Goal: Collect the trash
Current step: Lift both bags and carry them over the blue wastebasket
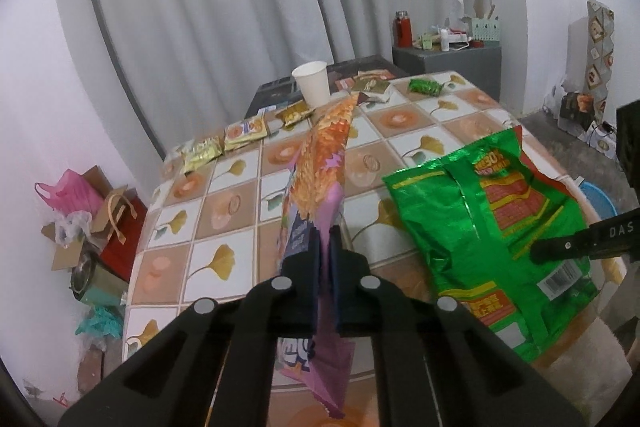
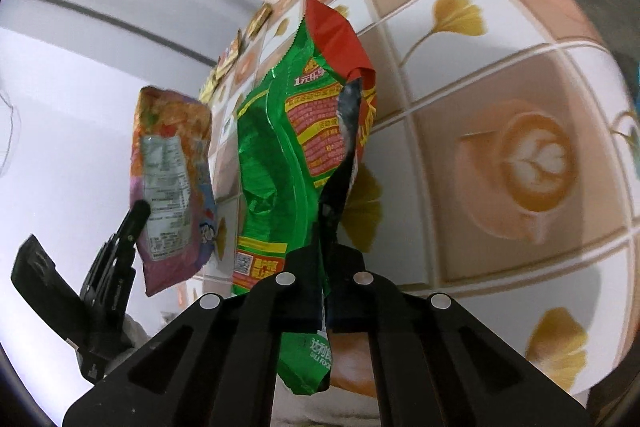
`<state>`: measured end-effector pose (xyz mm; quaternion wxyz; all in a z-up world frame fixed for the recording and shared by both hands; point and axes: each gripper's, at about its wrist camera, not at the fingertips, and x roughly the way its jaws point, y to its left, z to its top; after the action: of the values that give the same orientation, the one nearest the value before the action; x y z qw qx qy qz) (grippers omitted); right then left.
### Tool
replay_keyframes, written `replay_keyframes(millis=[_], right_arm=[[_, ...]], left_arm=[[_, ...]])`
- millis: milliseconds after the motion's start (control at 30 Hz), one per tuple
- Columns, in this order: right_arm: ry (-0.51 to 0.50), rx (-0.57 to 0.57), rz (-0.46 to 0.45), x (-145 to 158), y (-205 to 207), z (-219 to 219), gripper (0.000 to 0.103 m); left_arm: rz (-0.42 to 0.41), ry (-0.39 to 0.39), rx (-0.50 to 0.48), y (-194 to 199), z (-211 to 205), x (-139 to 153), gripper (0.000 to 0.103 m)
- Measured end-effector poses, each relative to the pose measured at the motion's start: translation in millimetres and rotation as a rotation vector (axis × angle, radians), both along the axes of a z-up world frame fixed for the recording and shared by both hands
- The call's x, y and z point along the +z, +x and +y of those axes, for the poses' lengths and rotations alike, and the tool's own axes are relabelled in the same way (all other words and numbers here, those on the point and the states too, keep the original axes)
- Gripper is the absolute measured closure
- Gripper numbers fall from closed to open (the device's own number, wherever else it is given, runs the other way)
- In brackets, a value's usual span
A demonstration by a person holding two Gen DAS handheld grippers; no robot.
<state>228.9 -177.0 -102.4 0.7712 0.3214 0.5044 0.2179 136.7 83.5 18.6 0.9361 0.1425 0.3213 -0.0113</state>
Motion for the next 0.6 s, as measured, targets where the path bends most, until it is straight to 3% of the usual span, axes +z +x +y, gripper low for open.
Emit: replay_keyframes(millis=[333, 600], right_arm=[[0.074, -0.116, -0.049, 9.0, -31.0, -45.8, 0.103], [0.147, -0.229, -0.092, 11.2, -60.0, -92.9, 0.103]], left_arm=[[-0.067, -0.030, -0.057, -11.8, -24.9, 28.2, 0.100], [-0.093, -0.080, -0.170, -12.7, -72.4, 53.6, 0.100]])
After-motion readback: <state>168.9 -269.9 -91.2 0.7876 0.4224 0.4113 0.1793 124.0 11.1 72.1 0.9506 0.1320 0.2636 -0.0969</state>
